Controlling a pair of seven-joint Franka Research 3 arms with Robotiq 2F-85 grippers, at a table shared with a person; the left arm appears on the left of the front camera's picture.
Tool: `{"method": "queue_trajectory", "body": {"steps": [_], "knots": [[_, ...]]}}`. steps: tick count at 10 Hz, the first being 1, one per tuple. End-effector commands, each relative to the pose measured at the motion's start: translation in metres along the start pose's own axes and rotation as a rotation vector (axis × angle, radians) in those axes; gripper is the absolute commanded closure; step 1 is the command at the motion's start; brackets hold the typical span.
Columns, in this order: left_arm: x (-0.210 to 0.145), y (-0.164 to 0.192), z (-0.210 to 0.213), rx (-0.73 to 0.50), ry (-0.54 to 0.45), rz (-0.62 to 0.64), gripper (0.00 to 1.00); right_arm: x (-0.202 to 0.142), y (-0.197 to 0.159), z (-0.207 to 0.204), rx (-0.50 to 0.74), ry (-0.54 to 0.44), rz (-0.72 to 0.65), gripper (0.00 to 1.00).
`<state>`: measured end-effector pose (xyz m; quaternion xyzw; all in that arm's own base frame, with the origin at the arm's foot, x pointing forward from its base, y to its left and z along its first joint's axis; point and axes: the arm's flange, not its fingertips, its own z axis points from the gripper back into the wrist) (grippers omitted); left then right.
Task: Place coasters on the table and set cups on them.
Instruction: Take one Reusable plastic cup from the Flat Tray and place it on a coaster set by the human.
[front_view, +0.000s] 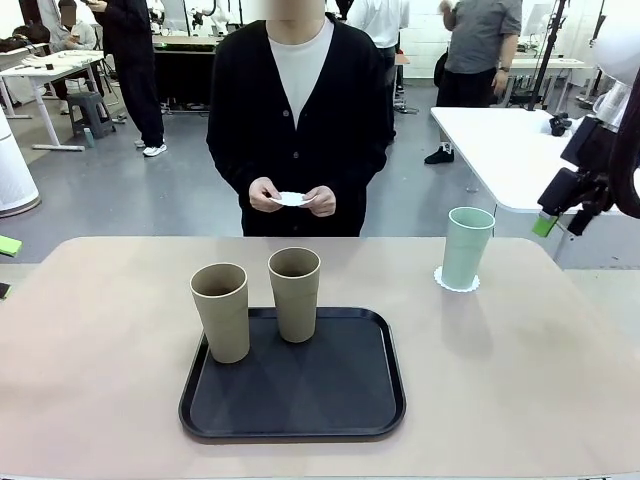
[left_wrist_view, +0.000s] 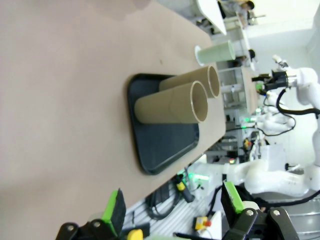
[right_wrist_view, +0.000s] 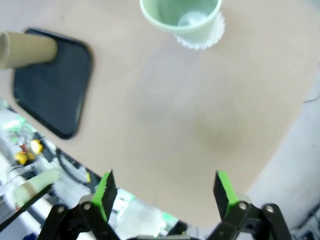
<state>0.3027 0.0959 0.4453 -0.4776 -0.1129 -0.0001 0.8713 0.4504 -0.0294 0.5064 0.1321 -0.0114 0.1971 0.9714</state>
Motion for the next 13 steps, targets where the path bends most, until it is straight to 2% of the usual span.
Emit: {"method": "queue_trajectory", "body": {"steps": [1,2,3,4,6,8,10,13], "knots": [[0.001,-0.001,-0.001,-0.011,-0.007,-0.014,0.00,-0.027,-0.015,-0.002,0.139,-0.015,-0.150,0.00],[0.001,-0.001,-0.001,-0.011,-0.007,-0.014,0.00,-0.040,-0.029,0.004,0.276,-0.028,-0.178,0.00],[0.001,-0.001,-0.001,-0.011,-0.007,-0.014,0.00,-0.057,-0.046,0.017,0.437,-0.085,-0.152,0.00],[0.001,-0.001,-0.001,-0.011,-0.007,-0.014,0.00,-0.076,-0.067,0.030,0.561,-0.187,-0.119,0.00],[0.001,-0.001,-0.001,-0.011,-0.007,-0.014,0.00,-0.113,-0.118,0.037,0.740,-0.396,-0.114,0.00],[0.001,-0.001,-0.001,-0.011,-0.007,-0.014,0.00,-0.144,-0.160,0.036,0.867,-0.493,-0.117,0.00],[0.001,-0.001,-0.001,-0.011,-0.007,-0.014,0.00,-0.168,-0.199,0.031,0.963,-0.521,-0.157,0.00],[0.001,-0.001,-0.001,-0.011,-0.007,-0.014,0.00,-0.183,-0.227,0.028,1.020,-0.443,-0.169,0.00]]}}
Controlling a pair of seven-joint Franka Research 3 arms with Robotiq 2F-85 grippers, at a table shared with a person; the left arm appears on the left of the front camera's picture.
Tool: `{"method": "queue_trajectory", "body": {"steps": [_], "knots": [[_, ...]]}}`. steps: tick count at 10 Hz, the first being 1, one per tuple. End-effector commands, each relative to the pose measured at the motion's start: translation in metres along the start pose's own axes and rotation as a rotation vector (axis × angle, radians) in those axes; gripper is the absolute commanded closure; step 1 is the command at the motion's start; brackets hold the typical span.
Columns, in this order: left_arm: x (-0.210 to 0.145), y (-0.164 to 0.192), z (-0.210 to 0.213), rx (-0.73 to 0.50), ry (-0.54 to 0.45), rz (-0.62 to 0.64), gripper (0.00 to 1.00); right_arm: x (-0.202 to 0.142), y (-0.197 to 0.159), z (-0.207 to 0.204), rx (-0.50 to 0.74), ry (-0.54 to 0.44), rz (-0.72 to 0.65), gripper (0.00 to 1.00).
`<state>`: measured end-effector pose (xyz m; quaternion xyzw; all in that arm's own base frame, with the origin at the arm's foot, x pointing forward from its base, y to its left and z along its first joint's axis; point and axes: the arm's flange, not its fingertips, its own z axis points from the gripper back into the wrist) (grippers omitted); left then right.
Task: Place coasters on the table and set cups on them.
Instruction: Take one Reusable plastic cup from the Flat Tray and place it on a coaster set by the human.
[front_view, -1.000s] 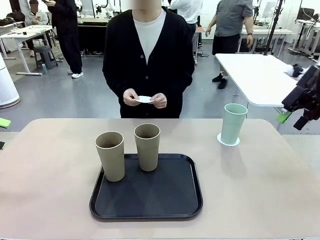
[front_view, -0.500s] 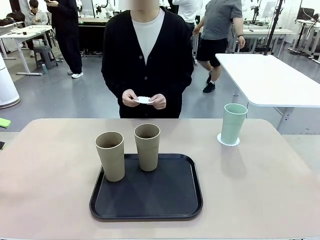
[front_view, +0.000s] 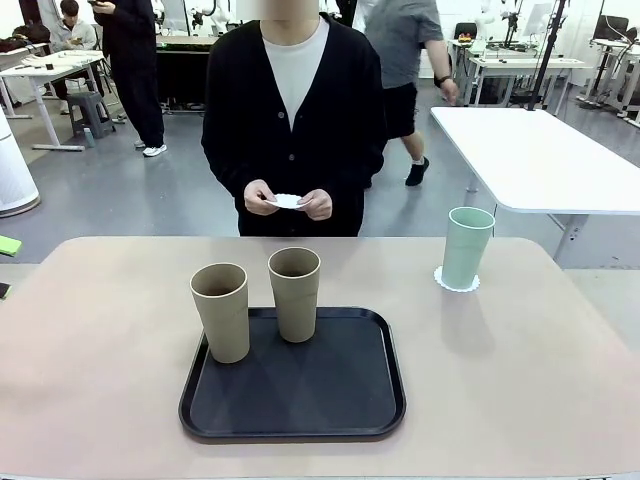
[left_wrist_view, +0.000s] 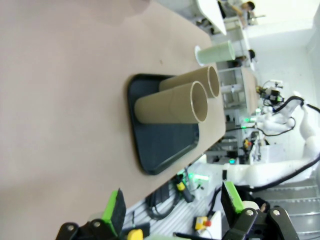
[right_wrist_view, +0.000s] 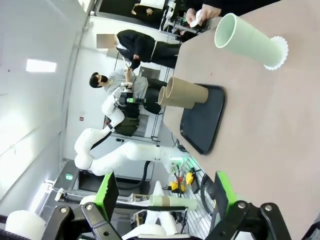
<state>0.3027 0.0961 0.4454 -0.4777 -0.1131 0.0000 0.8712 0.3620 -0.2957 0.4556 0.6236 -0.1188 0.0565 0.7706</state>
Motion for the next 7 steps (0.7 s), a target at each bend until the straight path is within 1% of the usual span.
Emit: {"method": "queue_trajectory", "body": {"steps": [1,4,7], "knots": [[0.001,0.000,-0.001,-0.011,-0.007,-0.014,0.00,0.011,-0.003,0.016,0.004,0.026,-0.003,0.00],[0.001,0.000,-0.001,-0.011,-0.007,-0.014,0.00,0.016,-0.017,0.012,-0.002,0.035,-0.005,0.00],[0.001,0.000,-0.001,-0.011,-0.007,-0.014,0.00,0.013,-0.013,0.011,-0.001,0.025,-0.018,0.00]]}}
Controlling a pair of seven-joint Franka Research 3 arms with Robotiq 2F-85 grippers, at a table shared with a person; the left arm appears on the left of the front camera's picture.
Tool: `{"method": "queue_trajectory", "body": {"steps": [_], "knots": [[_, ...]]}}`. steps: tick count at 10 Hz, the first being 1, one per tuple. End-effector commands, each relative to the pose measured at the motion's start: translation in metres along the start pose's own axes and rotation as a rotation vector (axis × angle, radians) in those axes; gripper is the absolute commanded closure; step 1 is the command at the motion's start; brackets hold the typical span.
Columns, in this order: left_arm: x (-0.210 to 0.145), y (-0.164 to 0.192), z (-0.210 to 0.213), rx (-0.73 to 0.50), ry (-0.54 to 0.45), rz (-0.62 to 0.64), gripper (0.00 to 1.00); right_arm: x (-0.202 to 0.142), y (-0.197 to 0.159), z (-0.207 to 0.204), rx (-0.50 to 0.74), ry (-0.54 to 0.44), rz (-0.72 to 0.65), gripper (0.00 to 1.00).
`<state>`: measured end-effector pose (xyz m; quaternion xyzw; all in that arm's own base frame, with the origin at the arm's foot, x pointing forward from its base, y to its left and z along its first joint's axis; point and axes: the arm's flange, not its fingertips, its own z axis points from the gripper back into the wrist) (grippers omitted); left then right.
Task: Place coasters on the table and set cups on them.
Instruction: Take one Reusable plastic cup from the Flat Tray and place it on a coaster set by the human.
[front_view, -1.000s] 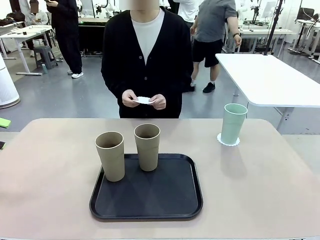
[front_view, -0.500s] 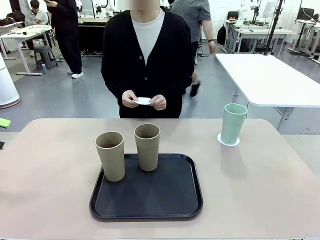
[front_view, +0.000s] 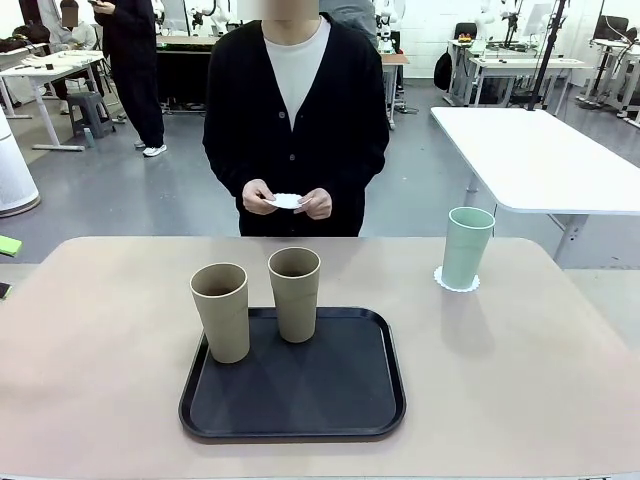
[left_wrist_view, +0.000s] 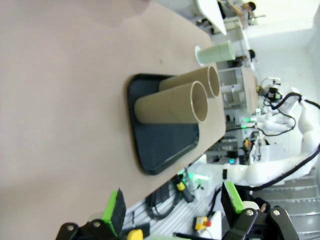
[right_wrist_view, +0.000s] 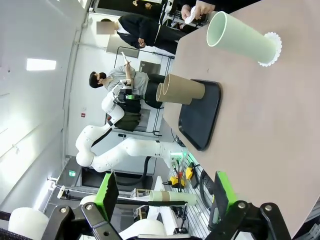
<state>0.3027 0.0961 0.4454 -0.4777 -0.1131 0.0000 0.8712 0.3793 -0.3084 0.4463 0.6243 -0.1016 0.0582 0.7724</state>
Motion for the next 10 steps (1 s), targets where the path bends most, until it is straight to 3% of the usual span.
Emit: {"method": "queue_trajectory", "body": {"steps": [1,10], "knots": [[0.0010,-0.0005,-0.0013,-0.011,-0.007,-0.014,0.00,-0.0019,0.0023,0.0020,-0.002,-0.004,0.001,0.00],[0.0010,-0.0005,-0.0013,-0.011,-0.007,-0.014,0.00,-0.0019,0.0023,0.0020,-0.002,-0.004,0.001,0.00]]}}
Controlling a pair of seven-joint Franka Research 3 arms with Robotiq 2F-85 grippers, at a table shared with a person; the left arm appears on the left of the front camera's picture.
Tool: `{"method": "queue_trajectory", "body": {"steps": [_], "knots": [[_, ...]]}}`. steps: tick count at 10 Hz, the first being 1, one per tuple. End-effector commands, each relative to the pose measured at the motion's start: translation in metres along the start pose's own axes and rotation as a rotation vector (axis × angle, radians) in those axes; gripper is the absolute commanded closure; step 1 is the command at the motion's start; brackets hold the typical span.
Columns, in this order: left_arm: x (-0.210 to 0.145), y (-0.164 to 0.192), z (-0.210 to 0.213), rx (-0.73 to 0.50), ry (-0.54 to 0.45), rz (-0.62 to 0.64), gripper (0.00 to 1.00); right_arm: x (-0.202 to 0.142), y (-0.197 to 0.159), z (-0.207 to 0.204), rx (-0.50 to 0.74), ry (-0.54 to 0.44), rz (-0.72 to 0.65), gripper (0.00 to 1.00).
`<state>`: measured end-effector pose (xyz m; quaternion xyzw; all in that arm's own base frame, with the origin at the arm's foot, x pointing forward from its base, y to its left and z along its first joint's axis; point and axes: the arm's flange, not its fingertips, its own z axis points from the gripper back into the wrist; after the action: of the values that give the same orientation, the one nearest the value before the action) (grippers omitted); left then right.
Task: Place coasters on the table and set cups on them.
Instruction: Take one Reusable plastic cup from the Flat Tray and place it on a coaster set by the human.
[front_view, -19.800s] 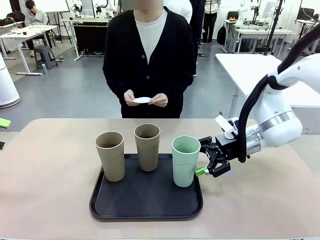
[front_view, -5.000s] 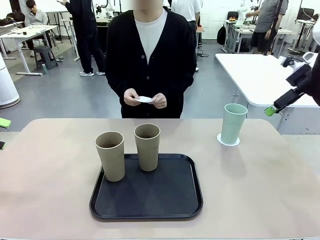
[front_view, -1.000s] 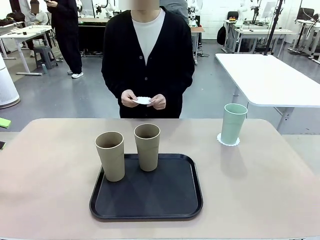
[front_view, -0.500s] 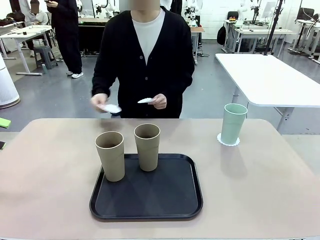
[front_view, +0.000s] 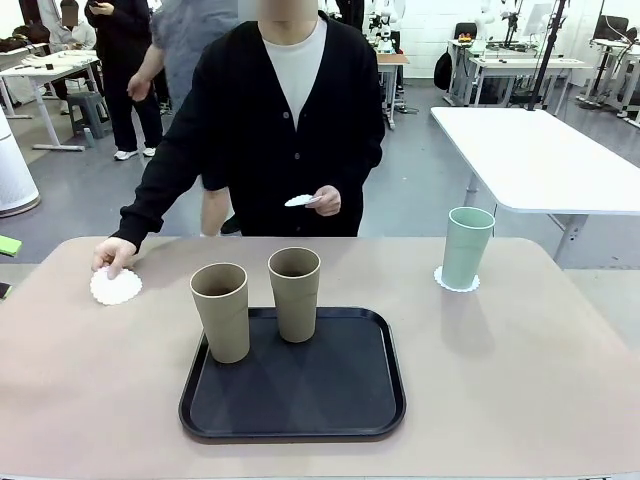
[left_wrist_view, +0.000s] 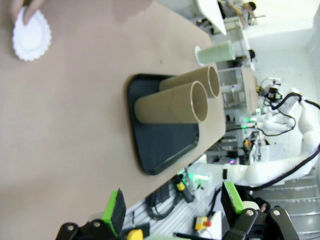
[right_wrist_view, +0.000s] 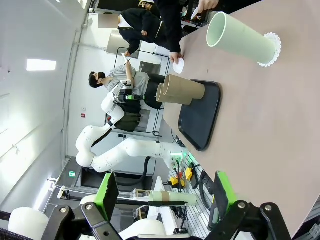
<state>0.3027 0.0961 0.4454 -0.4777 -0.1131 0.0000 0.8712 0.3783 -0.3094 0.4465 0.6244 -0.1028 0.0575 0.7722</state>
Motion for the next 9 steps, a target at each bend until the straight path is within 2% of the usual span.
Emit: {"method": "queue_trajectory", "body": {"steps": [1,9], "knots": [[0.0010,-0.0005,-0.0013,-0.011,-0.007,-0.014,0.00,-0.0011,0.0021,0.0009,-0.002,-0.001,0.001,0.00],[0.0010,-0.0005,-0.0013,-0.011,-0.007,-0.014,0.00,-0.0011,0.0021,0.0009,-0.002,-0.001,0.001,0.00]]}}
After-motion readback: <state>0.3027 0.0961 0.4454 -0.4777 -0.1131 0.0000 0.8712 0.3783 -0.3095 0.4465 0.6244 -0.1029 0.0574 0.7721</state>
